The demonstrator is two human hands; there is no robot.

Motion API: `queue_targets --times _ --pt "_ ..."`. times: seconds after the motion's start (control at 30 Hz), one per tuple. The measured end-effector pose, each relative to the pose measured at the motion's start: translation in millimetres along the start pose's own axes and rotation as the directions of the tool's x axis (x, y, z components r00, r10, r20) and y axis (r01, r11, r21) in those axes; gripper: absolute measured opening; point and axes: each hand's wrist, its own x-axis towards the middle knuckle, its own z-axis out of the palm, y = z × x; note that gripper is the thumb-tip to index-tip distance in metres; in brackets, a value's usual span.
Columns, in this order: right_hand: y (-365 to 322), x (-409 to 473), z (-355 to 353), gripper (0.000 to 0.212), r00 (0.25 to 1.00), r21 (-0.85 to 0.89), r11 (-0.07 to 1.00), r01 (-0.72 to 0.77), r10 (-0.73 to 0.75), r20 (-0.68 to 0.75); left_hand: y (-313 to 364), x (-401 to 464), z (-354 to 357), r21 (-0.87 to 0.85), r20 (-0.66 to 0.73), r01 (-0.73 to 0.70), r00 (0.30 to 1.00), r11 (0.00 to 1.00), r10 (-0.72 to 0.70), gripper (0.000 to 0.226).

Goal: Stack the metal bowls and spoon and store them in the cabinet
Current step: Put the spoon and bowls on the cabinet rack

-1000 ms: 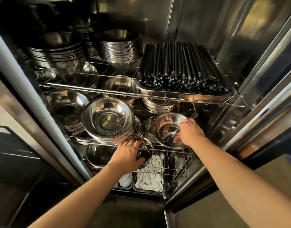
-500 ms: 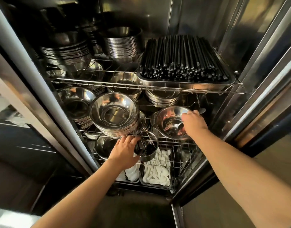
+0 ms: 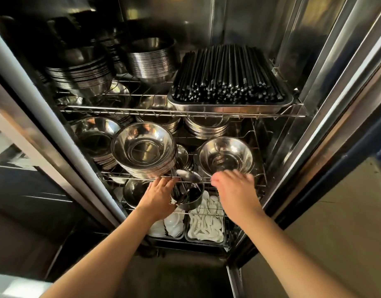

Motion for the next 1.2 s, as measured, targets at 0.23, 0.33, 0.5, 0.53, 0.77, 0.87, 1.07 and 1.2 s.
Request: queue_targets --times 0.23,0.33,0.5,0.53,0.77,0.87,1.07,1.2 --pt "12 -60 52 0.018 0.925 0.243 0.957 -0.158 0.057 0.377 -5 -2 3 -0.001 -0.01 -0.024 1.0 1.0 0.024 0.083" --pt "17 -59 78 0.016 0.84 0.207 0.926 -0.317 0.173 0.514 -4 -4 2 -0.028 -0.007 -0.005 1.0 1.0 0.005 0.085" --pt "27 -46 119 0.013 0.581 0.238 0.641 -0.73 0.398 0.71 -1 -6 -3 -0.1 -0.002 0.015 1.0 0.995 -0.015 0.084" --pt "28 -43 128 0.013 0.524 0.245 0.552 -0.797 0.432 0.734 -1 -6 -5 -0.097 -0.007 0.013 1.0 0.995 -0.014 0.083" --pt "29 -6 169 0.023 0.293 0.192 0.242 -0.951 0.505 0.812 1 -6 -12 -0.08 -0.024 0.002 1.0 0.997 -0.004 0.08" --pt "29 14 182 0.023 0.252 0.176 0.189 -0.966 0.539 0.804 -1 -6 -11 -0.093 -0.039 -0.006 0.999 0.996 0.002 0.08" --pt "25 46 202 0.023 0.165 0.162 0.059 -0.985 0.596 0.786 -3 -5 -11 -0.154 -0.072 -0.016 0.997 0.988 0.005 0.078" --pt "23 61 210 0.026 0.093 0.145 -0.047 -0.988 0.57 0.817 -5 -5 -8 -0.168 -0.095 -0.018 0.995 0.986 0.002 0.077"
